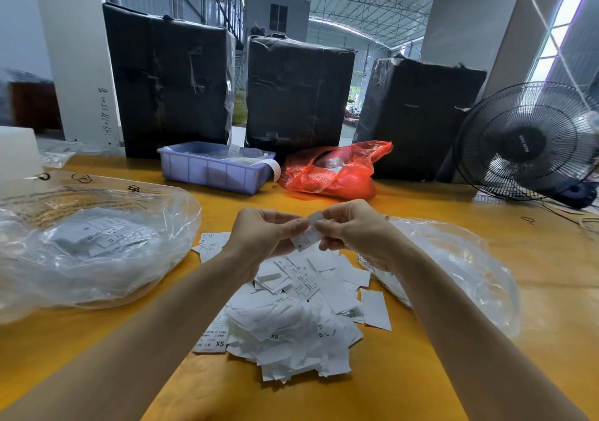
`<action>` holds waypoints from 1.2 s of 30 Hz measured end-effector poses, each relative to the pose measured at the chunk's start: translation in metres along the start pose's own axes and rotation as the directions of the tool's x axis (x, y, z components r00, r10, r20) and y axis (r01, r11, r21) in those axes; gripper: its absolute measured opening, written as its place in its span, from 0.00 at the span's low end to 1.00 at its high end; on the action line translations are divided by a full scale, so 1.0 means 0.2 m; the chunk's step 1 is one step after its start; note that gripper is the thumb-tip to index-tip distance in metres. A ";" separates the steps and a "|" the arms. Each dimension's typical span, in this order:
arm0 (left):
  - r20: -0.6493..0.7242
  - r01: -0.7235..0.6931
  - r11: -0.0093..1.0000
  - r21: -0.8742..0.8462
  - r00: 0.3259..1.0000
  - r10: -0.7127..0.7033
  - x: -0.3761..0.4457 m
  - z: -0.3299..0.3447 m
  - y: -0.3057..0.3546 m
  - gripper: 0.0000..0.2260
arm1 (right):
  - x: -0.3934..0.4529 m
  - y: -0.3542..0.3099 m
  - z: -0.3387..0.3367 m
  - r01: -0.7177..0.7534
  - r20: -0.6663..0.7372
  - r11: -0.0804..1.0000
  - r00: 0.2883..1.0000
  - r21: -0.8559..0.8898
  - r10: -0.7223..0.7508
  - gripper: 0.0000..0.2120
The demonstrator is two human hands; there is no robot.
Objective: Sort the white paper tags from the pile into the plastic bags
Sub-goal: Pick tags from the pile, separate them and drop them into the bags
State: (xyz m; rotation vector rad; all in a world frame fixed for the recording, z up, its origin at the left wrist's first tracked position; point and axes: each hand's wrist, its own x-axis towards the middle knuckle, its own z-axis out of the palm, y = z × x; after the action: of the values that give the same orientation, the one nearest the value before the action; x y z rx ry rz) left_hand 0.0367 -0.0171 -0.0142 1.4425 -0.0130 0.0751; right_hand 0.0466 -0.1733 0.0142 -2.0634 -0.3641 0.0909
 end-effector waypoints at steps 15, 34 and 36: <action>-0.156 0.024 0.961 -0.275 0.985 -0.070 0.01 0.05 -0.04 0.04 | 0.02 0.01 0.08 0.213 -0.228 0.972 0.956 0.098 -0.187 0.15; -0.056 0.125 0.983 -0.134 0.989 -0.134 0.04 0.00 -0.04 0.07 | 0.02 0.06 0.03 -0.066 -0.074 0.953 0.993 0.296 0.092 0.02; 0.003 0.144 0.987 -0.066 0.990 -0.144 0.03 -0.01 -0.03 0.10 | 0.02 0.06 0.03 -0.085 -0.083 0.912 0.988 0.401 0.129 0.04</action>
State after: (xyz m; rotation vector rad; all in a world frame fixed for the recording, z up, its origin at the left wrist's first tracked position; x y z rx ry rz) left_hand 0.0429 -0.0164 -0.0206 1.3735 0.0896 -0.0427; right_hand 0.0527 -0.1727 0.0005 -1.6749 -0.1480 0.1096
